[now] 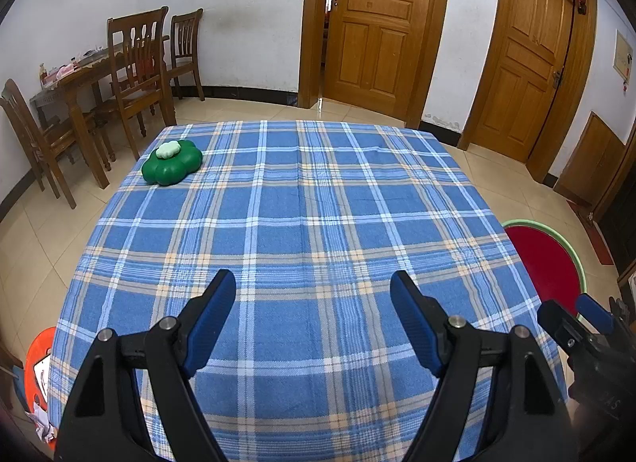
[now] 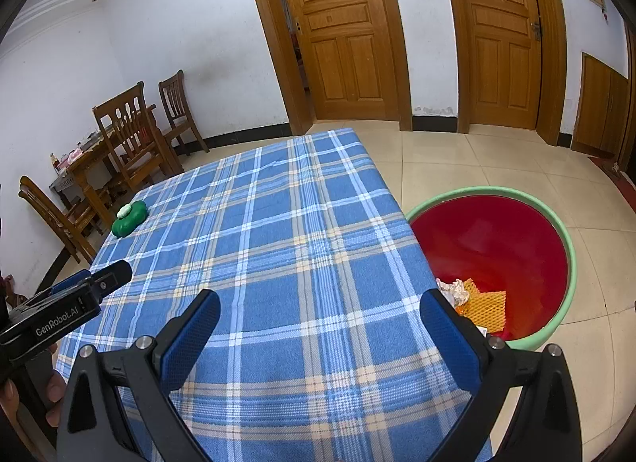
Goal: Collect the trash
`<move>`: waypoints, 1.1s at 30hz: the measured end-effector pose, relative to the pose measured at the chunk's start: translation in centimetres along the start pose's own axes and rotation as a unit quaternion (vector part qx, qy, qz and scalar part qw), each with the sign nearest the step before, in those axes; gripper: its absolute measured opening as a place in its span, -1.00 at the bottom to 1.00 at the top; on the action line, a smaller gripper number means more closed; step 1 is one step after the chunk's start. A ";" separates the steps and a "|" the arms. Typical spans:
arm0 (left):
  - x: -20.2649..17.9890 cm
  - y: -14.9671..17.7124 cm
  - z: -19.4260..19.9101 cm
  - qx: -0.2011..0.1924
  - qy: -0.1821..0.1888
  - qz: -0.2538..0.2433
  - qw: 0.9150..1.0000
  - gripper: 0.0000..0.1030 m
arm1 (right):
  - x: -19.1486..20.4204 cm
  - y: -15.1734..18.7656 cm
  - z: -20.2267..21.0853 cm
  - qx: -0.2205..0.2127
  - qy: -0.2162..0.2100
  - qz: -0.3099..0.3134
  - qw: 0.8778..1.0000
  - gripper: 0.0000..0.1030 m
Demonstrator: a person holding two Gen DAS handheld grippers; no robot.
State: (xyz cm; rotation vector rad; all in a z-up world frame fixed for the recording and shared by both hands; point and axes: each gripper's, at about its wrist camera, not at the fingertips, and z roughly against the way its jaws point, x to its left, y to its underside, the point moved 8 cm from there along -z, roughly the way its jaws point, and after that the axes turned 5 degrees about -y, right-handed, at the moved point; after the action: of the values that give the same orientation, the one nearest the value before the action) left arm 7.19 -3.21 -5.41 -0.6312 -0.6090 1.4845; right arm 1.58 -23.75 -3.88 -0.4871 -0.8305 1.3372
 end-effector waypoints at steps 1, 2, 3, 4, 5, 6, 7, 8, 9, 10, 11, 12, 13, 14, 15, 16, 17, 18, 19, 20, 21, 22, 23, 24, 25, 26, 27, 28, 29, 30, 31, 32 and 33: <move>0.0 0.0 0.0 0.000 0.000 0.000 1.000 0.54 | 0.0 0.1 -0.1 0.000 0.000 0.000 1.000 0.99; 0.0 0.0 0.0 0.000 0.000 0.000 1.000 0.54 | 0.0 0.2 -0.1 0.001 0.000 0.000 1.000 0.99; 0.0 0.0 0.0 0.000 0.000 -0.001 1.000 0.54 | 0.0 0.2 -0.1 0.001 0.000 0.000 1.000 0.99; 0.0 0.0 0.0 0.000 0.000 0.000 1.000 0.54 | 0.0 0.1 -0.1 0.001 0.000 0.000 1.000 0.99; 0.0 0.0 0.0 0.000 0.000 -0.001 1.000 0.54 | 0.0 0.1 -0.1 0.000 0.000 0.000 1.000 0.99; 0.0 0.0 0.0 0.000 0.000 -0.001 1.000 0.54 | 0.0 0.1 -0.1 0.000 0.000 0.000 1.000 0.99; 0.0 0.0 0.0 0.000 0.000 -0.001 1.000 0.54 | 0.0 0.1 -0.1 0.001 0.000 0.000 1.000 0.99; 0.0 0.0 0.0 0.000 0.000 0.000 1.000 0.54 | 0.0 0.1 -0.1 0.001 0.000 0.000 1.000 0.99; 0.0 0.0 0.0 0.000 0.000 -0.001 1.000 0.54 | 0.0 0.1 -0.1 0.001 0.000 0.000 1.000 0.99; 0.0 0.0 0.0 0.000 0.000 0.000 1.000 0.54 | 0.0 0.0 -0.1 0.001 0.000 0.000 1.000 0.99; 0.0 0.0 0.0 0.000 0.000 0.000 1.000 0.54 | 0.0 0.0 -0.1 0.001 0.000 -0.001 1.000 0.99; 0.0 0.0 0.0 0.000 0.000 0.000 1.000 0.54 | 0.0 0.1 -0.1 0.001 0.000 -0.001 1.000 0.99; 0.0 0.0 0.0 0.001 0.001 0.000 1.000 0.54 | 0.0 0.0 -0.1 0.001 0.000 -0.001 1.000 0.99; 0.0 0.0 0.0 0.001 0.001 0.000 1.000 0.54 | 0.0 0.1 -0.1 0.001 0.000 -0.001 1.000 0.99; 0.0 0.2 -0.1 0.002 0.001 0.000 1.000 0.54 | 0.0 0.0 -0.1 0.001 0.000 -0.001 1.000 0.99; 0.0 0.2 -0.1 0.002 0.002 0.000 1.000 0.54 | 0.0 0.0 -0.1 0.001 0.000 -0.001 1.000 0.99; 0.0 0.2 -0.1 0.002 0.002 0.000 1.000 0.54 | 0.0 0.0 -0.1 0.001 0.000 -0.001 1.000 0.99; 0.0 0.2 -0.1 0.001 0.002 0.000 1.000 0.54 | 0.0 0.0 -0.1 0.001 0.000 -0.001 1.000 0.99; 0.0 0.2 -0.1 0.001 0.001 0.000 1.000 0.54 | 0.0 0.0 -0.1 0.001 0.000 -0.001 1.000 0.99; 0.0 0.2 -0.1 0.001 0.001 0.000 1.000 0.54 | 0.0 0.0 0.0 0.001 0.000 0.000 1.000 0.99; -0.1 0.2 -0.2 0.001 0.002 0.000 1.000 0.54 | 0.0 0.0 -0.1 0.001 0.000 0.000 1.000 0.99; -0.1 0.3 -0.2 0.002 0.002 0.000 1.000 0.54 | 0.0 0.0 -0.1 0.002 0.000 -0.001 1.000 0.99; 0.0 0.2 -0.1 0.002 0.001 0.000 1.000 0.54 | 0.0 0.0 0.0 0.002 0.000 -0.001 1.000 0.99; -0.1 0.2 -0.2 0.002 0.001 0.000 1.000 0.54 | 0.0 0.0 0.0 0.002 0.000 -0.001 1.000 0.99; -0.1 0.2 -0.2 0.002 0.001 0.000 1.000 0.54 | -0.1 0.0 0.0 0.002 0.000 -0.001 1.000 0.99; 0.0 0.3 -0.1 0.003 0.002 0.000 1.000 0.54 | -0.1 0.0 0.0 0.002 0.000 -0.002 1.000 0.99; -0.1 0.4 -0.2 0.003 0.002 0.000 1.000 0.54 | -0.1 -0.1 0.0 0.002 0.000 -0.002 1.000 0.99; -0.1 0.4 -0.2 0.003 0.002 0.000 1.000 0.54 | -0.1 -0.1 0.0 0.002 0.000 -0.002 1.000 0.99; -0.1 0.4 -0.2 0.003 0.002 0.000 1.000 0.54 | -0.1 -0.1 0.0 0.002 0.000 -0.001 1.000 0.99; -0.1 0.4 -0.2 0.003 0.002 0.000 1.000 0.54 | -0.1 -0.1 0.0 0.002 0.000 -0.001 1.000 0.99; -0.1 0.4 -0.2 0.003 0.002 0.000 1.000 0.54 | -0.1 -0.1 0.0 0.002 0.000 -0.001 1.000 0.99; -0.1 0.4 -0.2 0.003 0.002 0.000 1.000 0.54 | -0.1 -0.1 0.0 0.002 0.000 -0.001 1.000 0.99; -0.1 0.4 -0.2 0.003 0.002 0.000 1.000 0.54 | -0.1 -0.1 0.0 0.002 -0.001 -0.001 1.000 0.99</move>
State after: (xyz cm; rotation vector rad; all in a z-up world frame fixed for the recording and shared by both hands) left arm 7.07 -3.28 -5.82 -0.6284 -0.6013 1.4843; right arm 1.63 -23.82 -3.86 -0.4826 -0.8293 1.3370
